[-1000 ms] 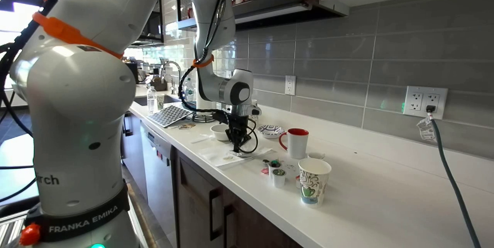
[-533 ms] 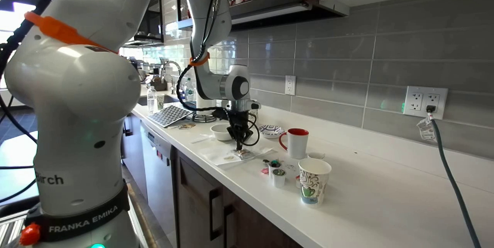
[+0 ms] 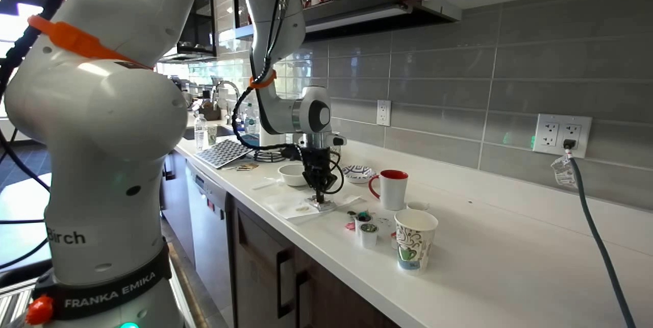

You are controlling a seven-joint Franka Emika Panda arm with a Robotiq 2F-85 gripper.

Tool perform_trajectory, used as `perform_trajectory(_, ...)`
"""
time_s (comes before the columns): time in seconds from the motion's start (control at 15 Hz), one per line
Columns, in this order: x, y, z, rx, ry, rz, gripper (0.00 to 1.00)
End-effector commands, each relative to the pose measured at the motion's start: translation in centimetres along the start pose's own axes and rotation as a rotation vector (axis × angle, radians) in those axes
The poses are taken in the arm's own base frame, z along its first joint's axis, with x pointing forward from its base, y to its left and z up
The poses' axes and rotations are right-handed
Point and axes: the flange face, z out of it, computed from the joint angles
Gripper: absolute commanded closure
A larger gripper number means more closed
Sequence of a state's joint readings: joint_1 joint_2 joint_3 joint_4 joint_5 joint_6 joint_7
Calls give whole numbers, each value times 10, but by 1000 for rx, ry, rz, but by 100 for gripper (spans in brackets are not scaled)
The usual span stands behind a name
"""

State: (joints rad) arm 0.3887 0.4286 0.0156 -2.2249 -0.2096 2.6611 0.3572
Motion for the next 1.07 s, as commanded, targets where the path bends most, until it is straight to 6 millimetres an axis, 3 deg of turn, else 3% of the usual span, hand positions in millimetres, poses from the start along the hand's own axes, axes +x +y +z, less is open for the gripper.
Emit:
perform_trajectory(0.0,-2,9,3,-42,38,16,100)
perform_trajectory(0.6,5,5,17,-5,13,6,100)
perform_trajectory(1.0,9,7,42,0,-7,29,100)
